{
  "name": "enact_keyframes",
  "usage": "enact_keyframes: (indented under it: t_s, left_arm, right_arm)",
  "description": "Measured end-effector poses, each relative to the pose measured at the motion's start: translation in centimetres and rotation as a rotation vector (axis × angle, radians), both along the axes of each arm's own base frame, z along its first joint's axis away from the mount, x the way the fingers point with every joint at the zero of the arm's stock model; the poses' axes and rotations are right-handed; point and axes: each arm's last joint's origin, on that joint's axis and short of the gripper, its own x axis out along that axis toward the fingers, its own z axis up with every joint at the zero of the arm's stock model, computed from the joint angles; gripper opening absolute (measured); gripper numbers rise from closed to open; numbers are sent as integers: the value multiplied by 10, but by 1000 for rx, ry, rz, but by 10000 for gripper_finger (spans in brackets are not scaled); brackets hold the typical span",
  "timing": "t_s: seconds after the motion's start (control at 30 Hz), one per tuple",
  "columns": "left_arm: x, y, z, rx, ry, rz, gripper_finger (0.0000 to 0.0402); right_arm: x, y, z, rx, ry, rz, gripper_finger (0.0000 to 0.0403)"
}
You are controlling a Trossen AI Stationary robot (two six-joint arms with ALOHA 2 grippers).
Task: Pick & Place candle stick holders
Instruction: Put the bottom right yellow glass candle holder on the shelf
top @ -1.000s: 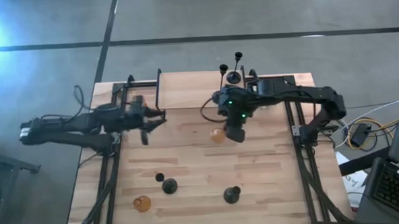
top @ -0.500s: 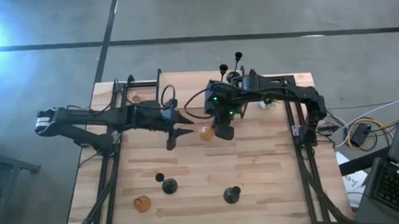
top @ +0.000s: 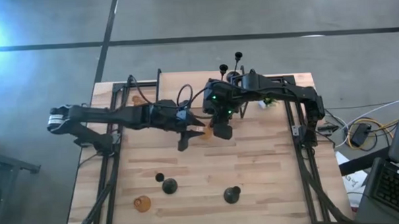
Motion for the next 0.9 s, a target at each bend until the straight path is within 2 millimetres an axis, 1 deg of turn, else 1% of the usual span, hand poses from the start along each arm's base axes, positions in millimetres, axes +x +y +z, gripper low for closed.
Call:
enact_keyframes:
  t_s: [0.27, 0.33, 0.43, 0.7, 0.8, 0.9]
  left_arm:
    - [17, 2, 0, -25, 15, 20, 150]
    - [20, 2, 0, -30, 18, 20, 155]
    - [23, 2, -1, -46, 24, 27, 176]
    - [26, 2, -6, -61, 43, 32, 257]
    - [25, 2, -4, -41, 25, 16, 269]
    - [27, 2, 0, -43, -25, -1, 267]
  right_arm:
    - [0, 1, 0, 1, 2, 2, 24]
    - [0, 1, 0, 2, 2, 2, 24]
    - [1, 0, 0, 1, -4, 3, 24]
    - [1, 0, 1, 0, -12, 8, 24]
    - [1, 0, 1, -2, -12, 9, 24]
    - [1, 0, 1, -3, -17, 13, 24]
